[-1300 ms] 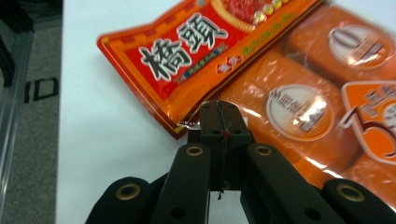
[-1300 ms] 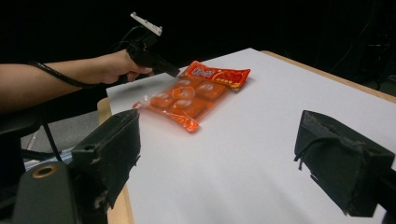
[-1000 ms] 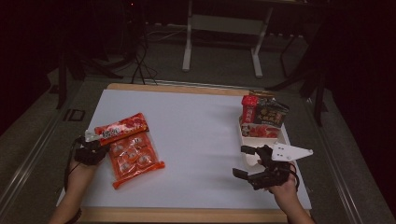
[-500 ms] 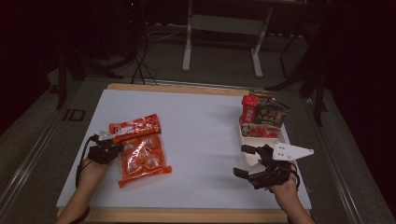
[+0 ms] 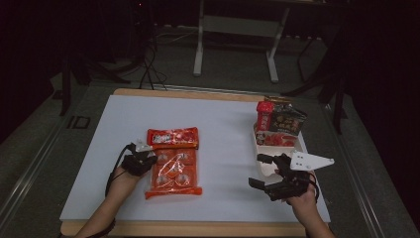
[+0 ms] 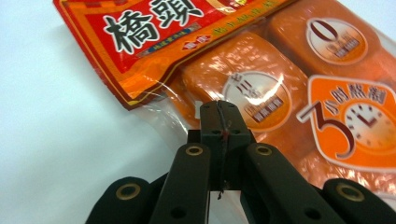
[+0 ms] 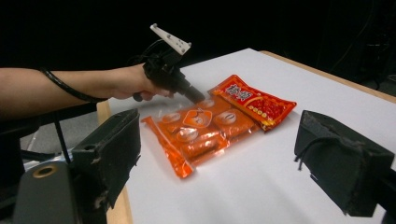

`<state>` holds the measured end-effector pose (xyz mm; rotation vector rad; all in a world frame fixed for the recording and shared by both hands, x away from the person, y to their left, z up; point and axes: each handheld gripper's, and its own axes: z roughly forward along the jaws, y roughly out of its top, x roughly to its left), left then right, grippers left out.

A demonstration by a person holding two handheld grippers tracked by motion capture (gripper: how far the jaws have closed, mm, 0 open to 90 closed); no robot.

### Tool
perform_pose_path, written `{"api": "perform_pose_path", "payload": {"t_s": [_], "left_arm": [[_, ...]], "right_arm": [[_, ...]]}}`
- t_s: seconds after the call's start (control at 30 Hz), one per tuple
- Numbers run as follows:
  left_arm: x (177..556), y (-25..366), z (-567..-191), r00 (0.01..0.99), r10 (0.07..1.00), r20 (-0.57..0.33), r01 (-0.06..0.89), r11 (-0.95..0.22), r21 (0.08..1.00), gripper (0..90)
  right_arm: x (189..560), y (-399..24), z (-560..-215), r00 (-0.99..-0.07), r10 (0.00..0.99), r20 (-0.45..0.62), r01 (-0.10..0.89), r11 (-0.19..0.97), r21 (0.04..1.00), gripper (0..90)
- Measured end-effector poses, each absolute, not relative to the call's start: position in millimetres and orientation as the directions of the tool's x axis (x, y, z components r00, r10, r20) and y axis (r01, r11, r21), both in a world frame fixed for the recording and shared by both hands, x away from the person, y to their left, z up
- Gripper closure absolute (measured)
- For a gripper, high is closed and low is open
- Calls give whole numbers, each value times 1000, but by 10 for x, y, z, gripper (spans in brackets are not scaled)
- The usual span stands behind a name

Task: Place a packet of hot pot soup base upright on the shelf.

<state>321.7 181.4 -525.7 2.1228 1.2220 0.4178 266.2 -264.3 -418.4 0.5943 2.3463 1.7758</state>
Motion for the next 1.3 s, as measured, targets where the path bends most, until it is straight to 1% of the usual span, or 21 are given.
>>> {"api": "perform_pose_path", "payload": {"t_s": [0.6,0.9,1.03,1.1,1.13,1.17,1.2,1.27,1.3], "left_arm": [[3187,1302,-5245,612,788,-64,609,-418,674,900],[3167,1240,-5244,628,775,-78,601,-418,681,900],[3157,1282,-5233,631,772,-77,582,-406,704,900],[3157,1307,-5213,628,773,-93,579,-384,720,900],[3157,1320,-5196,627,774,-90,571,-378,729,859],[3159,1335,-5180,634,768,-97,564,-372,738,798],[3160,1347,-5161,635,766,-97,557,-367,745,797],[3162,1364,-5138,638,763,-101,549,-359,754,741],[3160,1371,-5126,641,760,-102,545,-358,758,742]], "right_arm": [[2656,-2653,-4186,-911,394,125,228,226,947,145],[2663,-2675,-4191,-909,399,119,221,222,950,145],[2657,-2693,-4186,-908,404,113,214,214,953,145],[2654,-2702,-4186,-906,408,112,214,214,953,145],[2655,-2708,-4186,-906,409,110,212,214,954,145],[2656,-2712,-4185,-906,409,112,214,212,954,145],[2658,-2716,-4184,-905,410,112,213,211,954,145],[2659,-2718,-4180,-905,411,112,213,209,955,145],[2659,-2718,-4179,-905,411,112,213,208,955,145]]}}
